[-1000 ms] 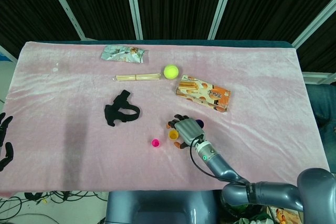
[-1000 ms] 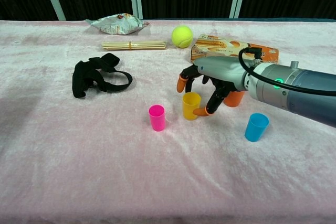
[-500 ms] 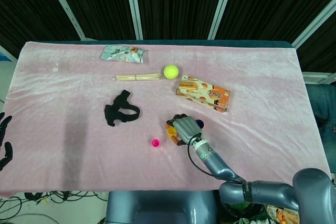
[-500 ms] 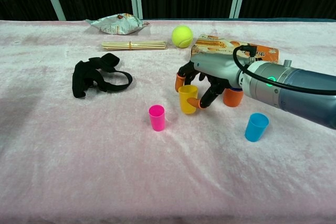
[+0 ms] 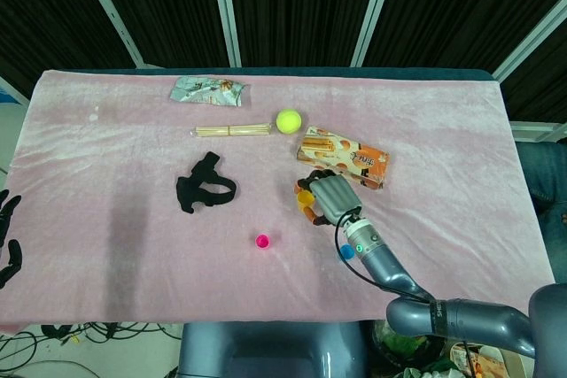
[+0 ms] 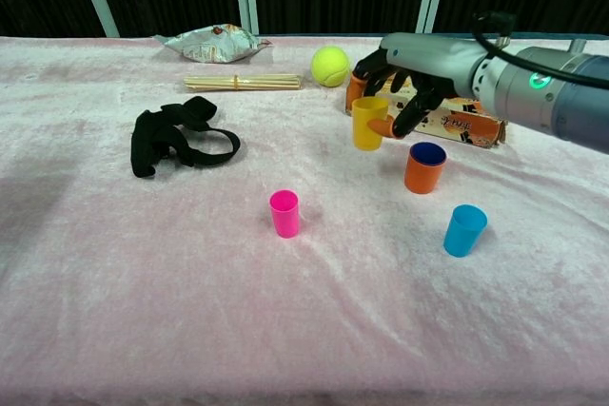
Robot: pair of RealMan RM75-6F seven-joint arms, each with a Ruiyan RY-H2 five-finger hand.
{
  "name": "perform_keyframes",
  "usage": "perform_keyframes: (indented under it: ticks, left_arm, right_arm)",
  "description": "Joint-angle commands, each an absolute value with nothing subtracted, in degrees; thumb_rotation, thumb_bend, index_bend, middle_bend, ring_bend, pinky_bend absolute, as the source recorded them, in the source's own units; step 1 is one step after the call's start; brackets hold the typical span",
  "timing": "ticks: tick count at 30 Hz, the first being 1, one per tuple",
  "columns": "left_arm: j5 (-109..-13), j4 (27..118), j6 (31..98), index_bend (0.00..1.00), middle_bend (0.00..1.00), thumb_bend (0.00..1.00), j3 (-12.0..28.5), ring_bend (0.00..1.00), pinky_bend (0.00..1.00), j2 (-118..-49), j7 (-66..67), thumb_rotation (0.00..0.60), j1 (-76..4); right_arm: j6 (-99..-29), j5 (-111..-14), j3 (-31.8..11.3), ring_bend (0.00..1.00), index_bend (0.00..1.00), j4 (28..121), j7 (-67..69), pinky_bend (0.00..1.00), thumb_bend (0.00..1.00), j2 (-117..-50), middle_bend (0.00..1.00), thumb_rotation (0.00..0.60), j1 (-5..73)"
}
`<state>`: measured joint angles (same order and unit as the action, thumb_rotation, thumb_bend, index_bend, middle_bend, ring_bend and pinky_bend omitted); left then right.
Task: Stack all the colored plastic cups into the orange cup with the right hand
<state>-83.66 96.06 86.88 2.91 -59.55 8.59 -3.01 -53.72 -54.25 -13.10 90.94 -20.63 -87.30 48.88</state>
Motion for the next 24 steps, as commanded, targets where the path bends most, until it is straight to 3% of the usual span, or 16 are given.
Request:
perform_keyframes:
  ticks: [1,10,24]
  left_arm:
    - [-83.76,95.97,86.96,0.07,0.01,0.70,2.87,0.00,0.03,-59.60,8.95,0.600,-3.01]
    - [-83.66,96.13,87.23,0.07,0.01,0.70,2.92,0.00,0.03,-59.80,9.39,0.600,-2.89]
    - [-83.50,96.03,87.14,0.07,0.01,0.70,2.98,0.00,0.03,-59.91,9.66,0.600,-2.94]
  right_arm:
    - [-54.04,-53.48,-13.16,0.21,0.47,92.36,-20.55,0.21,0.47,-85.00,0.44,0.600,48.01]
    - [-54.69,-53.77,-11.16,0.21,0.47,93.51,-19.06,0.21,0.47,-81.71,0.43,0.600,45.39]
    - [-54.83,-55.79,-10.47,0.21,0.47,92.45,-16.59,0.21,0.47,-82.62,0.43,0.600,44.19]
